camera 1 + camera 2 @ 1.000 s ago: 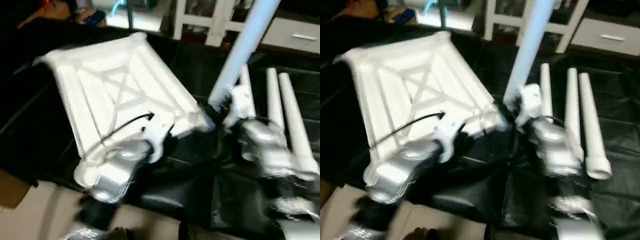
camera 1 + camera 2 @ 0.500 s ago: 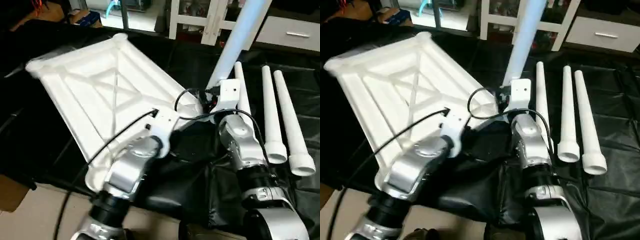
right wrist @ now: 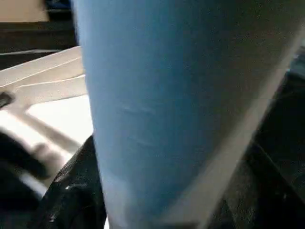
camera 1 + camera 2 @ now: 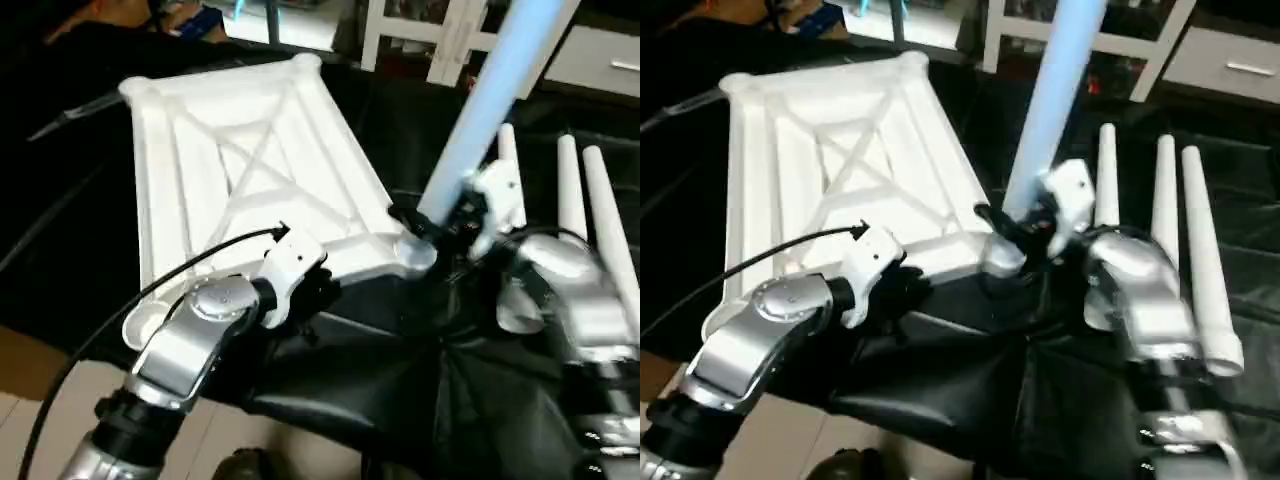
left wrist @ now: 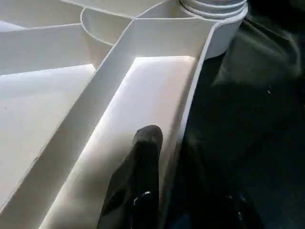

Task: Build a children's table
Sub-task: Rotate leg to tighten

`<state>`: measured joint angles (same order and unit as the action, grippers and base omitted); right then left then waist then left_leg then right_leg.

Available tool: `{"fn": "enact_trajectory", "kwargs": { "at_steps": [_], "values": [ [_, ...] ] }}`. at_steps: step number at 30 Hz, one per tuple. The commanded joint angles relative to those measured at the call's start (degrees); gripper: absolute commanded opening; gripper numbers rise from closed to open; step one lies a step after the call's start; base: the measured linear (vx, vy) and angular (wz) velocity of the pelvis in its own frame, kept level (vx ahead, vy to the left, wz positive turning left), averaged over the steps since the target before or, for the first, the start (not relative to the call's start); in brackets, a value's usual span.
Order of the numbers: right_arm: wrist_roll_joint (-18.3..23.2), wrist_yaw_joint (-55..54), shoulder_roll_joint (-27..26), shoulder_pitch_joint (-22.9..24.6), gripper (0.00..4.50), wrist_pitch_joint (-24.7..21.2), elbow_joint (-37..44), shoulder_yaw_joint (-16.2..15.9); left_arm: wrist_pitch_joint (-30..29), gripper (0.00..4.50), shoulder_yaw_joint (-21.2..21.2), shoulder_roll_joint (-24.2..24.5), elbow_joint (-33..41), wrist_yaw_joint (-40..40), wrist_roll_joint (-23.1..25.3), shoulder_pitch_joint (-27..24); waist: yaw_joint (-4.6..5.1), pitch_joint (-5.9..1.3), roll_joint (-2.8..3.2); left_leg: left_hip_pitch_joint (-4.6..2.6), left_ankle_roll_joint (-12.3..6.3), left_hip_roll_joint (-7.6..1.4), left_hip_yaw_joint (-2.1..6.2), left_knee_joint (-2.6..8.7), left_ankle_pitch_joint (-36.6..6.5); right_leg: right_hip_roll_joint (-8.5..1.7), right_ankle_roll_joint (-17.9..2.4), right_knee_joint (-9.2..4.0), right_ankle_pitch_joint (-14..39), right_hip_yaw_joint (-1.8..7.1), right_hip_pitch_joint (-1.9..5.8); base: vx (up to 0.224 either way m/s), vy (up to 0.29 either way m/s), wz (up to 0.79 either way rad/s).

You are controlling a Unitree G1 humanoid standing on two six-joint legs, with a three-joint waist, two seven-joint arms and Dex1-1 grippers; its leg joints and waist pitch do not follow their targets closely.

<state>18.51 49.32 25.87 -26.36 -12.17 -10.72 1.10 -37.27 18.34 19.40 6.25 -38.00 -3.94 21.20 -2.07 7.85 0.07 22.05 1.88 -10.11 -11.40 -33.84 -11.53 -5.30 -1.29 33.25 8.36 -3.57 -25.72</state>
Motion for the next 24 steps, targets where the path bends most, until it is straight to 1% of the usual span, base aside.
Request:
{"fn": "enact_trajectory", "kwargs": {
  "at_steps": [1,2,3,4,6,8,14,17,18,20,22,23,24],
  "values": [
    [1.66,2.40,1.55,1.07,3.04,-1.51,2.17,1.68,-0.74,0.51,1.96,0.80,-1.72,-1.70,0.10,-1.24,0.03,-3.89,-0.47,-1.16,-11.63,-2.98,0.94,3.35,-0.35,-2.71,-16.92,-2.23,6.14,2.54,3.89,0.000,0.000,0.00],
    [1.81,2.78,1.82,1.22,3.04,-1.75,2.35,1.71,-0.73,0.51,1.90,0.88,-1.75,-1.81,0.09,-1.21,0.02,-3.84,-0.56,-1.17,-10.86,-2.96,0.97,3.43,-1.28,-2.75,-16.41,-2.43,7.47,2.56,3.92,0.000,0.000,0.00],
    [2.80,4.49,2.99,1.88,2.87,-3.09,3.16,1.62,-0.73,0.51,1.76,1.37,-1.65,-2.35,-0.19,-1.16,-0.01,-3.83,-0.49,-1.31,-10.32,-2.99,0.97,3.48,-1.71,-2.70,-16.19,-2.51,7.98,2.60,3.83,0.000,0.000,0.00],
    [3.05,4.98,3.33,2.14,2.76,-3.52,3.32,1.56,-0.71,0.51,1.80,1.60,-1.51,-2.67,-0.34,-1.16,0.01,-3.86,-0.45,-1.28,-10.02,-2.96,0.99,3.48,-1.67,-2.66,-16.18,-2.47,7.81,2.61,3.81,0.000,0.000,0.00],
    [3.39,5.79,3.84,2.53,2.69,-4.09,3.42,1.27,-0.64,0.51,1.91,1.92,-1.29,-3.41,-0.64,-1.19,0.05,-3.98,-0.47,-1.19,-9.96,-2.89,1.01,3.38,-0.95,-2.65,-16.26,-2.30,6.63,2.59,3.87,0.000,0.000,0.00],
    [3.62,6.15,4.05,2.75,2.46,-4.41,3.46,1.13,-0.53,0.51,2.00,2.07,-1.13,-3.86,-0.84,-1.22,0.06,-4.08,-0.52,-1.17,-10.51,-2.85,1.02,3.28,-0.07,-2.65,-16.58,-2.14,5.36,2.58,3.90,0.000,0.000,0.00],
    [3.87,6.94,4.21,3.32,1.96,-5.38,3.45,0.31,-0.65,0.51,2.34,2.60,-0.24,-5.29,-1.79,-1.50,-0.10,-4.03,-0.43,-1.17,-10.84,-2.88,1.03,3.24,0.42,-2.64,-16.79,-2.13,5.32,2.54,3.85,0.000,0.000,0.00],
    [3.85,6.52,3.99,3.28,1.91,-6.11,3.36,0.32,-1.00,0.51,2.40,2.84,-0.07,-5.58,-2.06,-1.57,-0.12,-4.04,-0.38,-1.18,-10.58,-2.85,1.05,3.23,0.27,-2.63,-16.78,-2.12,5.52,2.55,3.92,0.000,0.000,0.00],
    [3.48,5.79,3.72,3.19,1.91,-6.12,3.11,0.38,-1.48,0.51,2.32,2.78,0.02,-5.56,-2.28,-1.59,-0.13,-4.08,-0.28,-1.18,-10.58,-2.86,1.08,3.21,0.52,-2.64,-16.87,-2.06,5.15,2.54,3.92,0.000,0.000,0.00],
    [3.19,5.08,3.46,3.11,1.88,-6.10,2.85,0.45,-1.91,0.51,2.28,2.69,0.10,-5.47,-2.39,-1.59,-0.12,-4.09,-0.34,-1.17,-10.54,-2.83,1.04,3.20,0.51,-2.62,-17.04,-2.04,4.93,2.53,3.94,0.000,0.000,0.00],
    [1.60,1.08,2.05,2.73,1.88,-6.43,1.76,0.49,-3.81,0.51,1.99,1.78,0.16,-4.24,-2.36,-1.46,-0.05,-4.10,-0.25,-1.16,-10.37,-2.85,1.02,3.19,0.91,-2.62,-17.15,-1.96,4.53,2.57,3.89,0.000,0.000,0.00],
    [-0.41,-4.87,-0.68,2.21,1.88,-6.99,0.07,0.41,-6.91,0.51,1.41,-0.88,-0.52,-0.42,-1.61,-0.85,0.04,-3.97,-0.21,-1.12,-10.01,-2.87,0.95,3.22,0.54,-2.64,-17.21,-2.11,5.16,2.60,3.81,0.000,0.000,0.00],
    [-1.60,-8.15,-2.13,1.90,1.87,-7.09,-0.90,0.41,-8.37,0.51,1.09,-2.39,-1.00,1.72,-1.15,-0.50,0.30,-3.84,-0.37,-0.85,-9.00,-2.82,1.00,3.36,-0.62,-2.71,-16.92,-2.30,7.03,2.57,3.95,0.000,0.000,0.00]
  ]
}}
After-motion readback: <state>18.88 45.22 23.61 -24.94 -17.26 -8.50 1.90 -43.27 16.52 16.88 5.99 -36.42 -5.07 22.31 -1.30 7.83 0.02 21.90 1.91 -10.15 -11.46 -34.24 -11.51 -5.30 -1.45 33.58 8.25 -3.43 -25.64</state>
